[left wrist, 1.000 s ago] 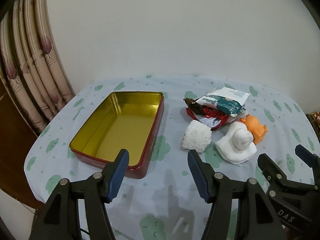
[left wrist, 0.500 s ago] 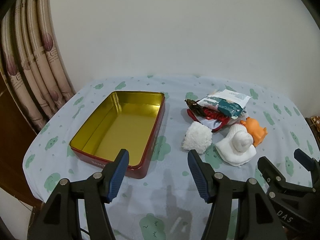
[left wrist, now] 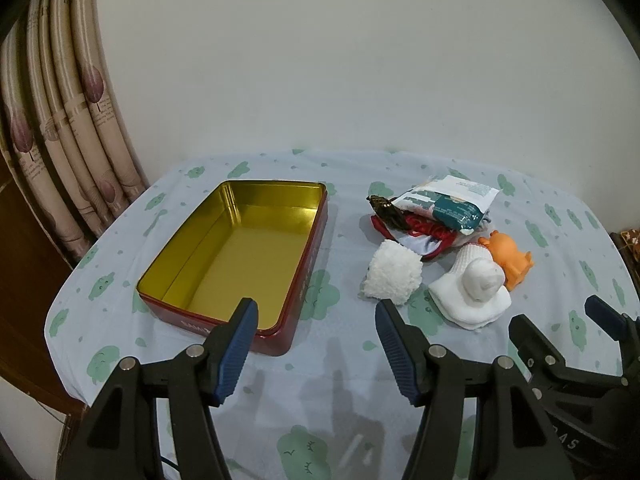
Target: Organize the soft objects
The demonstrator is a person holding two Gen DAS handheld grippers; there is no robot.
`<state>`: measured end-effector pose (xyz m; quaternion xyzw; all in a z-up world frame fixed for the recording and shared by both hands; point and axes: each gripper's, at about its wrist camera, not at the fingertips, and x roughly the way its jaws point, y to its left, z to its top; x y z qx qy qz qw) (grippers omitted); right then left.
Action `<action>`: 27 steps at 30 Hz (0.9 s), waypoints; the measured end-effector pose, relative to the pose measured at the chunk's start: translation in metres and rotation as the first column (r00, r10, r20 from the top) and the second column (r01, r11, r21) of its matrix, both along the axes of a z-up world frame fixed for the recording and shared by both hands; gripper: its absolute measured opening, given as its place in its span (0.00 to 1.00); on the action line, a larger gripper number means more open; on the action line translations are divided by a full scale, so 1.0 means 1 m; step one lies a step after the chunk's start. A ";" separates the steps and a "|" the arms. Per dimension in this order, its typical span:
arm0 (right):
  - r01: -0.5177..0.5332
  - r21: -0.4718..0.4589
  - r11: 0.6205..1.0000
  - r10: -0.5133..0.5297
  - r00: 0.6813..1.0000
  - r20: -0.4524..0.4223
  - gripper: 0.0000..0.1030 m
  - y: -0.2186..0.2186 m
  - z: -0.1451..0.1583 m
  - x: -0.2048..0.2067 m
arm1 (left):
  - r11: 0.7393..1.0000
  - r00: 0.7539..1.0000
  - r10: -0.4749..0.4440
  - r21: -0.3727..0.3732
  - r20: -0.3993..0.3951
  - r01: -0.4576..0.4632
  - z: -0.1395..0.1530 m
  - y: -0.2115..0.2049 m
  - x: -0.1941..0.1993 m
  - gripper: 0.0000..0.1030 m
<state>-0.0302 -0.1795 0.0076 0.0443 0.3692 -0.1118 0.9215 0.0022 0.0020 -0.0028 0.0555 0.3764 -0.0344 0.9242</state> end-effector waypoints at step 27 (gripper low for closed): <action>-0.008 -0.009 1.000 0.008 1.000 -0.004 1.00 0.005 0.002 0.002 | 1.000 1.000 -0.003 0.001 -0.010 0.003 -0.004 0.000 0.000 0.61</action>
